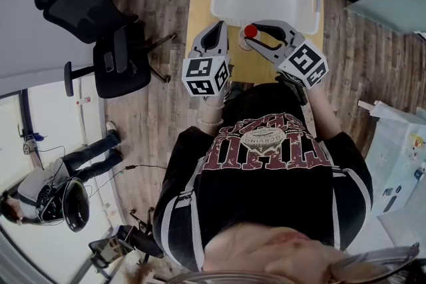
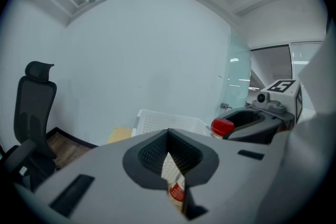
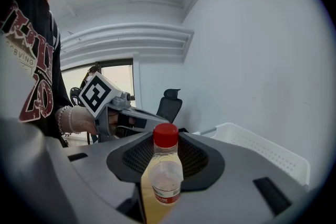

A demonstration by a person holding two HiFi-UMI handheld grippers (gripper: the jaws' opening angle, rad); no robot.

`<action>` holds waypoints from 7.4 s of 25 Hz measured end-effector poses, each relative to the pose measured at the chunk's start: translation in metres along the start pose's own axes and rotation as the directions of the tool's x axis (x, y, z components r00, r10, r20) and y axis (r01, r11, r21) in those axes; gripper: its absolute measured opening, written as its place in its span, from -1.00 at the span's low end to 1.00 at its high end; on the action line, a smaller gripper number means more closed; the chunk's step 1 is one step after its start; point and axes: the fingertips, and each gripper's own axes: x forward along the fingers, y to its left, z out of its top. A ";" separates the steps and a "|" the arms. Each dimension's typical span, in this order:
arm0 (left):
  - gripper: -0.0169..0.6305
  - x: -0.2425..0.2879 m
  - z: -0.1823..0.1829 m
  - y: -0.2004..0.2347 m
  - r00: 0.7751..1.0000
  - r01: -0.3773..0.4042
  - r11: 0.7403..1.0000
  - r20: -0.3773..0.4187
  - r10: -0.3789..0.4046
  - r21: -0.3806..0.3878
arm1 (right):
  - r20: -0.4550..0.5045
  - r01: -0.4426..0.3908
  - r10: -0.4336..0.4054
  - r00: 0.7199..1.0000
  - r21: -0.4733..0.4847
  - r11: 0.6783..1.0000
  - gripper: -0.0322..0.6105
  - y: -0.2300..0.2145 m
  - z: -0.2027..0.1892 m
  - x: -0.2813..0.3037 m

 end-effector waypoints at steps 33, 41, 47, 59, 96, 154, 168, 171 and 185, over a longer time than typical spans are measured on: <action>-0.82 0.002 -0.012 0.000 0.999 0.012 1.000 -0.032 -0.012 0.013 | -0.113 -0.047 0.050 0.992 0.024 0.999 -0.42 0.006 -0.087 0.035; -0.82 0.000 -0.015 0.000 0.999 0.018 1.000 -0.038 -0.017 0.013 | -0.103 -0.058 0.059 0.993 0.008 0.998 -0.42 0.010 -0.101 0.037; -0.82 0.000 -0.014 0.001 0.999 0.020 1.000 -0.038 -0.020 0.012 | -0.101 -0.070 0.071 0.992 0.014 0.997 -0.42 0.014 -0.105 0.036; -0.82 0.001 -0.016 -0.001 0.999 0.030 0.999 -0.040 -0.030 0.013 | -0.121 -0.118 0.115 0.986 -0.017 0.993 -0.42 0.017 -0.109 0.033; -0.82 0.011 -0.030 -0.040 0.990 0.117 0.993 -0.086 -0.116 0.015 | -0.173 -0.111 0.100 0.980 -0.053 0.992 -0.42 0.028 -0.117 0.011; -0.82 0.004 -0.014 -0.069 0.984 0.177 0.983 -0.033 -0.176 0.042 | 0.064 0.133 -0.138 0.988 0.082 0.988 -0.64 -0.013 -0.045 -0.034; -0.82 0.009 -0.003 -0.096 0.968 0.249 0.966 -0.007 -0.249 0.066 | 0.145 0.288 -0.317 0.937 0.191 0.939 -0.77 -0.042 -0.029 -0.060; -0.82 0.010 -0.003 -0.101 0.965 0.264 0.961 -0.011 -0.264 0.078 | 0.153 0.315 -0.351 0.924 0.216 0.924 -0.79 -0.047 -0.029 -0.066; -0.82 0.017 0.000 -0.140 0.927 0.374 0.918 -0.027 -0.374 0.129 | 0.145 0.403 -0.456 0.878 0.291 0.868 -0.81 -0.058 -0.032 -0.096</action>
